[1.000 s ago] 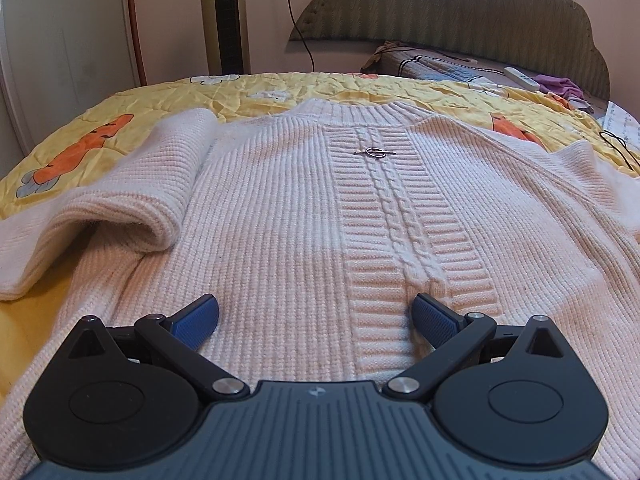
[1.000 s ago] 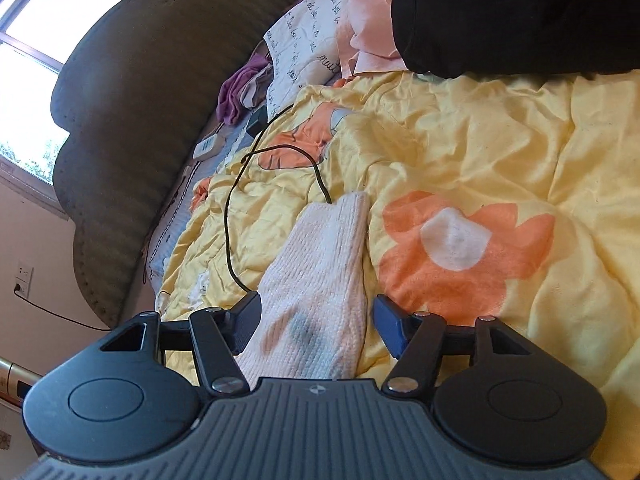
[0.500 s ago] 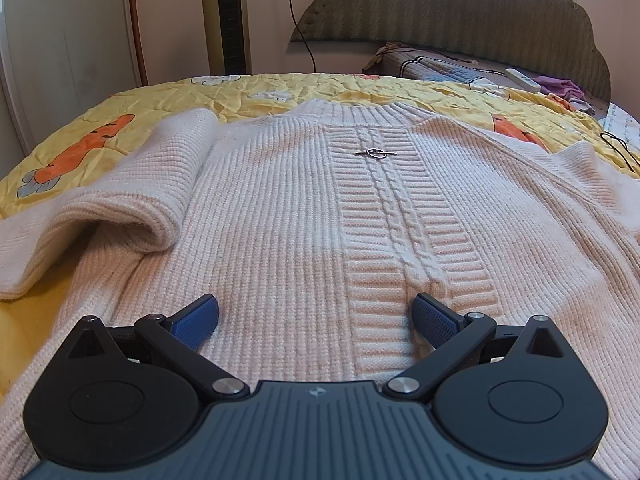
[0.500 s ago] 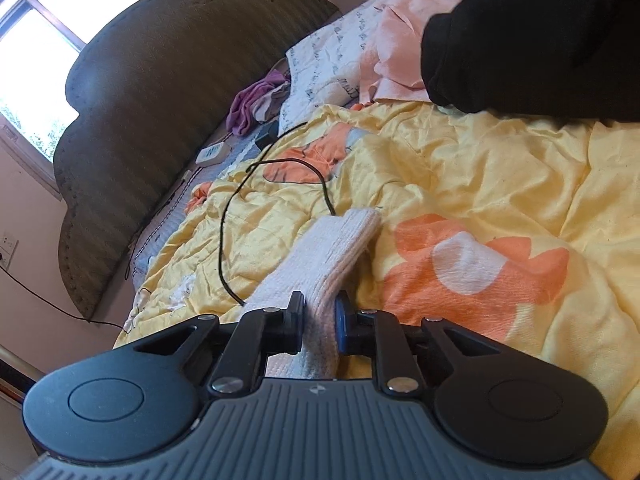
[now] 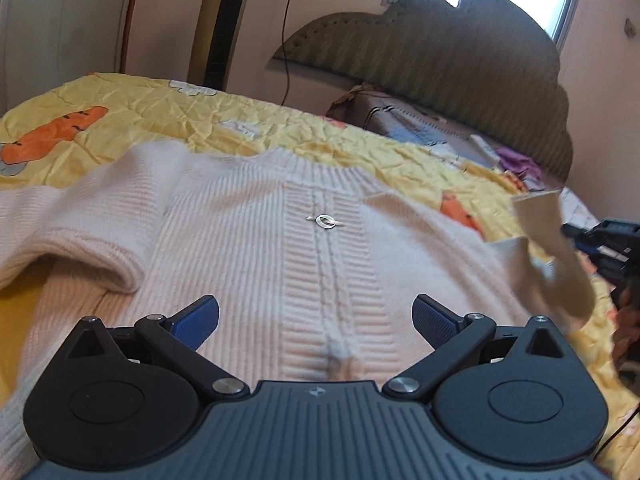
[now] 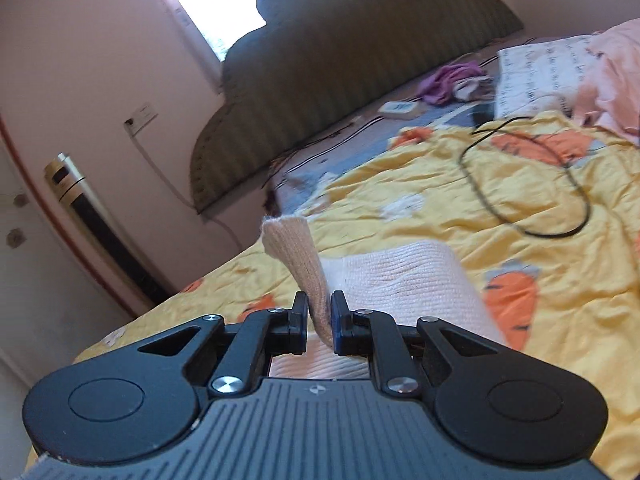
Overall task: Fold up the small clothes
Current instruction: 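Lift the cuff with the right gripper and fold the sleeve across the sweater body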
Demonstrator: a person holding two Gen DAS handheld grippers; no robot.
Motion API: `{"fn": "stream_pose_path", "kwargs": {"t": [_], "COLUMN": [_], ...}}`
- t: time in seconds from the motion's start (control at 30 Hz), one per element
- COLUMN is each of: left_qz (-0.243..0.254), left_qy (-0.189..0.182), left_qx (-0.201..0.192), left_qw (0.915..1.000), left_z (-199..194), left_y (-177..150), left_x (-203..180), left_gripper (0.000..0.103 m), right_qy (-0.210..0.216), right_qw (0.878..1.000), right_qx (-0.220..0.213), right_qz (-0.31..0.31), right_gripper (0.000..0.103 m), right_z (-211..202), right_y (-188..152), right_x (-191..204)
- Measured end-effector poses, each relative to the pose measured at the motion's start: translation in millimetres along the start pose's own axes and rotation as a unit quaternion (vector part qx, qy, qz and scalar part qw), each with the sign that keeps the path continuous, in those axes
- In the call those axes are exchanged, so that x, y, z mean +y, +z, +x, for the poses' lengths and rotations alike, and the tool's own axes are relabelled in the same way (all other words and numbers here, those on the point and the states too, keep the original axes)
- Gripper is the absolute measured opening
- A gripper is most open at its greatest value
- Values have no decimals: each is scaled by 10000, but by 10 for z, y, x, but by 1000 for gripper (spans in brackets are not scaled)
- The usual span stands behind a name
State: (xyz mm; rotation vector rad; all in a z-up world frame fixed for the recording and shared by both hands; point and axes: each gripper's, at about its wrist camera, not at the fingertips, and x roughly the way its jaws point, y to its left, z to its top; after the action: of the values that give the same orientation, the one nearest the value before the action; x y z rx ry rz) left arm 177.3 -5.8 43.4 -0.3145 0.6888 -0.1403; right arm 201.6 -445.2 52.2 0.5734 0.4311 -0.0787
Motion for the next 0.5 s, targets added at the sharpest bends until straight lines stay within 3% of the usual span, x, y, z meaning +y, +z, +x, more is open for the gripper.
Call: {"fn": "stream_pose_path", "kwargs": {"t": [0.1,0.17,0.3,0.37,0.43,0.5], "left_qz": [-610,-1259,-2054,-2042,-1997,-2021], "left_qy": [-790,-1291,-1507,-1539,-1502,-1523], "left_qx": [151,442,913,901,895,974], "left_qw": [9949,9826,9627,9625,9641,9625], "left_z": [111,267,458,465,485,508], "left_y": [132,162,115,57,31,7], "left_x": [58,128,201,199,174,150], "left_gripper": [103,103,103,103,103,103], "right_qy": [538,794,923,904,968,912], "right_qw": [9979,9947,9901,9892,9830,9728], "right_qx": [349,629,1003,1121,1122,1086], "right_qz": [-89,-187,-321,258,1087,1832], "right_gripper": [15,15,16,25,54,65], "right_z": [94,175,237,219,191,171], "right_y": [-256,-458,-763,-779,-750,-740], "right_x": [397,638,901,792,517,275]}}
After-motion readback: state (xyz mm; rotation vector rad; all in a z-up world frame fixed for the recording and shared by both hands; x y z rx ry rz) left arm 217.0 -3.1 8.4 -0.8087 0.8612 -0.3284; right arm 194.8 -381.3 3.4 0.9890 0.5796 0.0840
